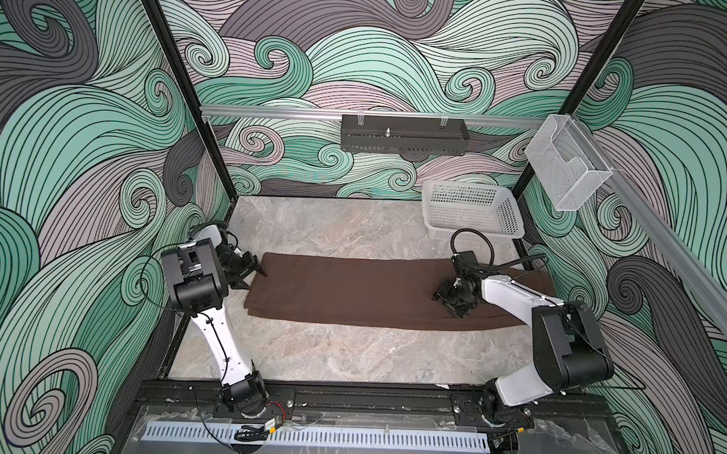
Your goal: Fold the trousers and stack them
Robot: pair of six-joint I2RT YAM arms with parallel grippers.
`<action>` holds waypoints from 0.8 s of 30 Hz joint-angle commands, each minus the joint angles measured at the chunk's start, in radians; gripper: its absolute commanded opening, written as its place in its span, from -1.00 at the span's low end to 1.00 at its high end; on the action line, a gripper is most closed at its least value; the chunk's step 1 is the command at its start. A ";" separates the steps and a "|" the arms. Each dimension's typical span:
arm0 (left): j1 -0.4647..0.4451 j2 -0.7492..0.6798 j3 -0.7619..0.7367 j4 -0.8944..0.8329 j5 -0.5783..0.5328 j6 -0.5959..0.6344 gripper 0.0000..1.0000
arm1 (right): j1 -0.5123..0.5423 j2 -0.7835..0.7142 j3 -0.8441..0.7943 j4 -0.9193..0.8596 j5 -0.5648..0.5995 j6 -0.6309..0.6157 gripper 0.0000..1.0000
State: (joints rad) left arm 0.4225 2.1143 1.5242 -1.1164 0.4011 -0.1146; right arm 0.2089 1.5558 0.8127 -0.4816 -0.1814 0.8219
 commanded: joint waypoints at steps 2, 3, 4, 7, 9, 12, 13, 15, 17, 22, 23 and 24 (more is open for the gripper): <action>-0.020 0.041 0.010 -0.049 0.024 0.021 0.24 | -0.003 -0.004 -0.024 -0.055 0.005 0.006 0.23; -0.026 0.041 0.010 -0.051 0.025 0.022 0.19 | -0.003 -0.003 -0.025 -0.054 0.005 0.006 0.23; -0.032 0.039 0.010 -0.052 0.032 0.026 0.13 | -0.003 -0.003 -0.025 -0.051 0.004 0.008 0.23; -0.051 0.031 0.012 -0.051 0.051 0.030 -0.08 | -0.003 -0.003 -0.025 -0.048 0.005 0.010 0.23; -0.059 0.026 0.013 -0.051 0.061 0.032 -0.26 | -0.003 0.001 -0.026 -0.044 0.005 0.010 0.23; -0.064 0.015 0.014 -0.050 0.073 0.030 -0.59 | 0.000 0.009 -0.023 -0.042 -0.001 0.011 0.22; -0.063 0.010 0.014 -0.050 0.071 0.028 -0.70 | -0.002 0.010 -0.023 -0.039 -0.001 0.011 0.22; -0.064 -0.001 0.014 -0.048 0.066 0.024 -0.85 | 0.001 0.012 -0.024 -0.038 -0.003 0.011 0.22; -0.064 -0.016 0.016 -0.048 0.052 0.020 -1.00 | 0.005 0.012 -0.023 -0.036 -0.004 0.011 0.22; -0.064 -0.062 0.027 -0.054 -0.021 0.001 -1.00 | 0.017 0.012 -0.014 -0.035 -0.011 0.010 0.21; -0.064 -0.075 0.030 -0.054 -0.048 -0.005 -1.00 | 0.021 0.010 -0.011 -0.032 -0.014 0.009 0.22; -0.062 -0.086 0.032 -0.055 -0.069 -0.011 -1.00 | 0.027 0.008 -0.008 -0.028 -0.020 0.007 0.22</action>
State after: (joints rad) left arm 0.3614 2.1017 1.5246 -1.1431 0.4068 -0.1051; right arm 0.2207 1.5543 0.8108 -0.4801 -0.1848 0.8230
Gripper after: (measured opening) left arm 0.053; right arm 0.607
